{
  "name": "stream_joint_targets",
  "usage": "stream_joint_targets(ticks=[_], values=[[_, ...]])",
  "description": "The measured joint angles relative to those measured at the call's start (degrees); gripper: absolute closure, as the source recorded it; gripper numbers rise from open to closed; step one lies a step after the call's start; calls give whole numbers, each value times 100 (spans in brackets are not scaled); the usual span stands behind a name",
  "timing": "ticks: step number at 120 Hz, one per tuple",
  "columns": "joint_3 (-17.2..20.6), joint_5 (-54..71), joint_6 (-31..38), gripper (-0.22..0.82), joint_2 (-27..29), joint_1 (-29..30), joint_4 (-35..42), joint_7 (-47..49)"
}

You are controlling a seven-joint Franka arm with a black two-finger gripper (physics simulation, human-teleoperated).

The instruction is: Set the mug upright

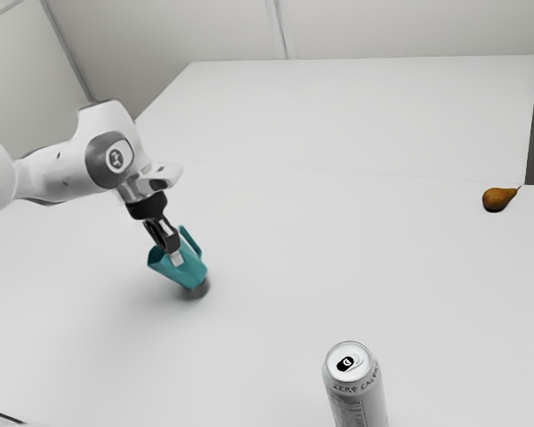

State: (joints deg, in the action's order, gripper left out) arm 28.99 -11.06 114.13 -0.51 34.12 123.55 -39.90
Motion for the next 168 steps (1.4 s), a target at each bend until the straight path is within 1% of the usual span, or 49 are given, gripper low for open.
stream_joint_targets(ticks=[16,29,36,49,55,84,100,128,149,168], values=[[219,652,287,78,-71,-310,-76,536],[331,1085,447,78,-147,-417,-111,929],[347,1314,462,78,-266,-353,-217,1130],[349,1553,352,78,-476,125,-485,1462],[348,1636,278,78,-533,219,-572,1603],[348,1814,64,78,-633,58,-658,2165],[345,1989,-111,78,-879,-42,-885,2417],[344,2085,-300,78,-1040,-105,-969,2757],[345,2161,-321,70,-1090,-125,-971,2931],[360,2180,-323,57,-940,-182,-971,3048]])
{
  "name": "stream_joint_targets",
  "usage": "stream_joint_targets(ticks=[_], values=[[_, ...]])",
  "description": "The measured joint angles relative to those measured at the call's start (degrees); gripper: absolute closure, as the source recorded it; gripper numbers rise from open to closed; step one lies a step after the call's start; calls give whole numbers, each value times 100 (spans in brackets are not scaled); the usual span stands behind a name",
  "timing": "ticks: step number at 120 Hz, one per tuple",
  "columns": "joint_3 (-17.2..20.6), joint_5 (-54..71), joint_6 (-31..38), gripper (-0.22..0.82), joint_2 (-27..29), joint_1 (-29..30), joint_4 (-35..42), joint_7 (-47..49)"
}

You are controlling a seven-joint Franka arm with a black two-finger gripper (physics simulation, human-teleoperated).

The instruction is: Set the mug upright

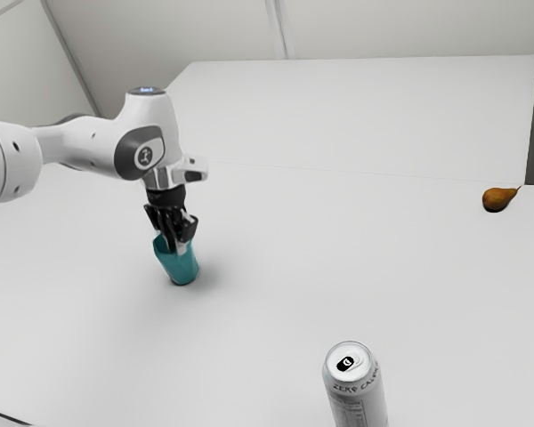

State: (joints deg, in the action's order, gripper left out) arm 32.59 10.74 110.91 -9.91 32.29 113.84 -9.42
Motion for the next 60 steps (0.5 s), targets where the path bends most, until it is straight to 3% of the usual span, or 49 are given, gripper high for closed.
stream_joint_targets(ticks=[12,27,48,52,60], values=[[75,-3,3,47,275,6,3,61],[146,-182,-77,27,795,-8,-89,125],[284,-527,-639,12,927,-49,-1229,265],[196,-564,-764,10,933,-174,-1440,294],[-429,-605,-1051,7,990,-854,-1824,350]])
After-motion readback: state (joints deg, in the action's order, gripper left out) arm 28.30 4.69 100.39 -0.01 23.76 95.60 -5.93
